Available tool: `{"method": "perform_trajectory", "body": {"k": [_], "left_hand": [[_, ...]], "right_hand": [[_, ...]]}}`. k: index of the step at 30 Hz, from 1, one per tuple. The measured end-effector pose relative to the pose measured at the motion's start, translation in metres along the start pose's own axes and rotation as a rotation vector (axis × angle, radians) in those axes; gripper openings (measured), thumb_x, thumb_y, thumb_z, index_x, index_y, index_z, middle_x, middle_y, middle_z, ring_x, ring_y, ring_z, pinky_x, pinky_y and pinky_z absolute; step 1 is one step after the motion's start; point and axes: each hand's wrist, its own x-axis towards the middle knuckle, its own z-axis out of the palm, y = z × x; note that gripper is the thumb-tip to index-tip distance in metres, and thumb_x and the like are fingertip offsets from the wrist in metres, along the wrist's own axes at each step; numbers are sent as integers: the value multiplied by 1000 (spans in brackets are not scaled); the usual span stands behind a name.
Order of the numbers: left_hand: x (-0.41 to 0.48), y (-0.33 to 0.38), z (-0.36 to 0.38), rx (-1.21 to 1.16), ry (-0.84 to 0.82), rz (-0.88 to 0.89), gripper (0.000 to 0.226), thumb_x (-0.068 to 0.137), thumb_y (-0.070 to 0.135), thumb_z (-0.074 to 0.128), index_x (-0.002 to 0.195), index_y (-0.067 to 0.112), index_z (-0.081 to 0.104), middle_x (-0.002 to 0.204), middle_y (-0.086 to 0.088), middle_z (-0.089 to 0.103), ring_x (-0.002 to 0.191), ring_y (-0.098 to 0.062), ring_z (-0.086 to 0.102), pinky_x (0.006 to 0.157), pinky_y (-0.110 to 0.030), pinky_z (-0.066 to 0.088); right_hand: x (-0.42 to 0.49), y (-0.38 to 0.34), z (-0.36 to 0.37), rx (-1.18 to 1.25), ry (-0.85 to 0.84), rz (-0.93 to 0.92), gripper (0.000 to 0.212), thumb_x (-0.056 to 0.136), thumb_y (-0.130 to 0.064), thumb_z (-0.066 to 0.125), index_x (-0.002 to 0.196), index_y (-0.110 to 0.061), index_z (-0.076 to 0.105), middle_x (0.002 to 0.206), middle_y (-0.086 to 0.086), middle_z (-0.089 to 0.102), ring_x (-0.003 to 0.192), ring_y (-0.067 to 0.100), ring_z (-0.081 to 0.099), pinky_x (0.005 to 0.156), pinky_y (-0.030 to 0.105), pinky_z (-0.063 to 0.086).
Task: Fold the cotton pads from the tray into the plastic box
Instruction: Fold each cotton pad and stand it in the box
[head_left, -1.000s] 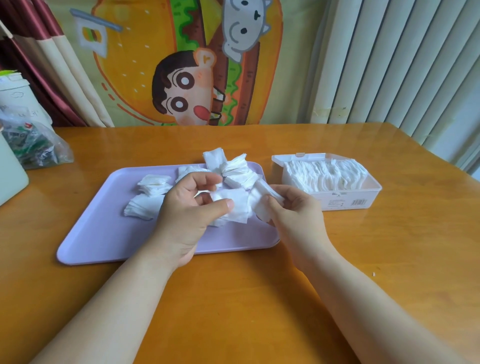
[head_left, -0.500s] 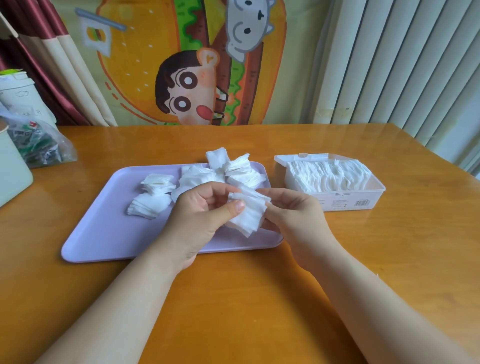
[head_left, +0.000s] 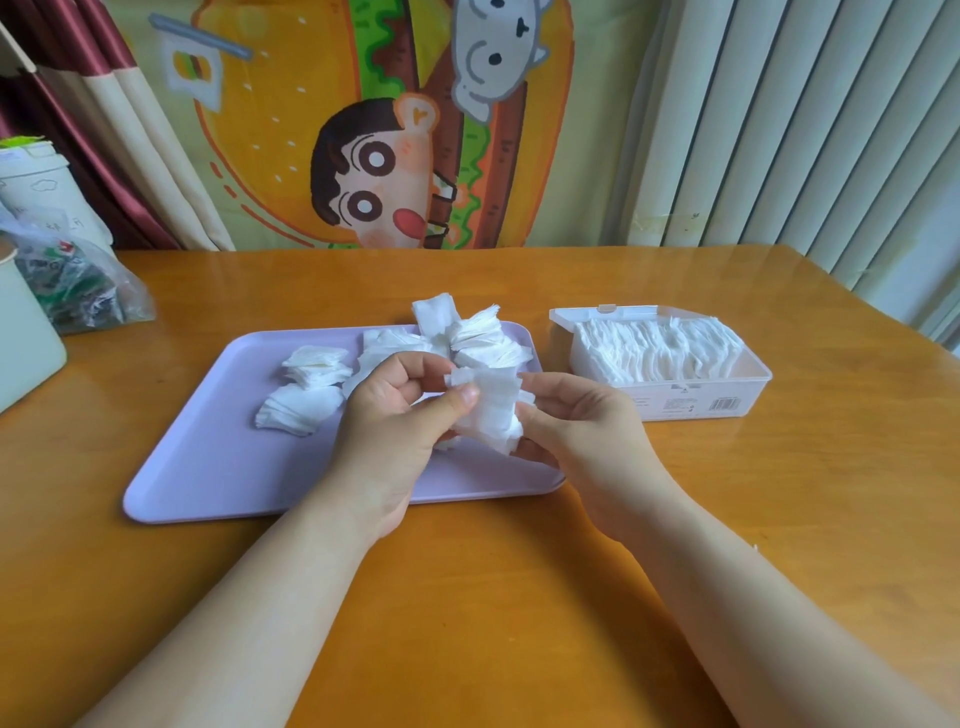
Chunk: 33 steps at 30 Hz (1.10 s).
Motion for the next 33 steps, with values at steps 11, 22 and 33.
{"method": "perform_trajectory", "body": {"k": [11, 22, 33], "left_hand": [[1, 7, -5, -268, -202, -124, 21, 83, 5, 67, 96, 20, 73, 102, -8, 71, 99, -22, 68, 83, -32, 54], [1, 3, -7, 174, -94, 56, 25, 90, -3, 75, 97, 21, 76, 88, -5, 70, 82, -14, 64, 64, -23, 53], [1, 0, -6, 241, -21, 106, 23, 90, 2, 78, 92, 24, 78, 89, -14, 72, 79, -16, 64, 66, -30, 54]], "right_hand": [[-3, -4, 3, -34, 26, 2, 19, 94, 1, 74, 108, -12, 78, 100, 25, 79, 84, 25, 79, 77, 30, 63], [-4, -8, 1, 34, 15, 14, 21, 95, 5, 71, 113, -4, 76, 97, 13, 82, 87, 26, 80, 74, 30, 63], [-3, -5, 0, 90, -73, -9, 19, 104, -11, 65, 116, -2, 77, 104, 27, 78, 95, 31, 77, 82, 36, 64]]}}
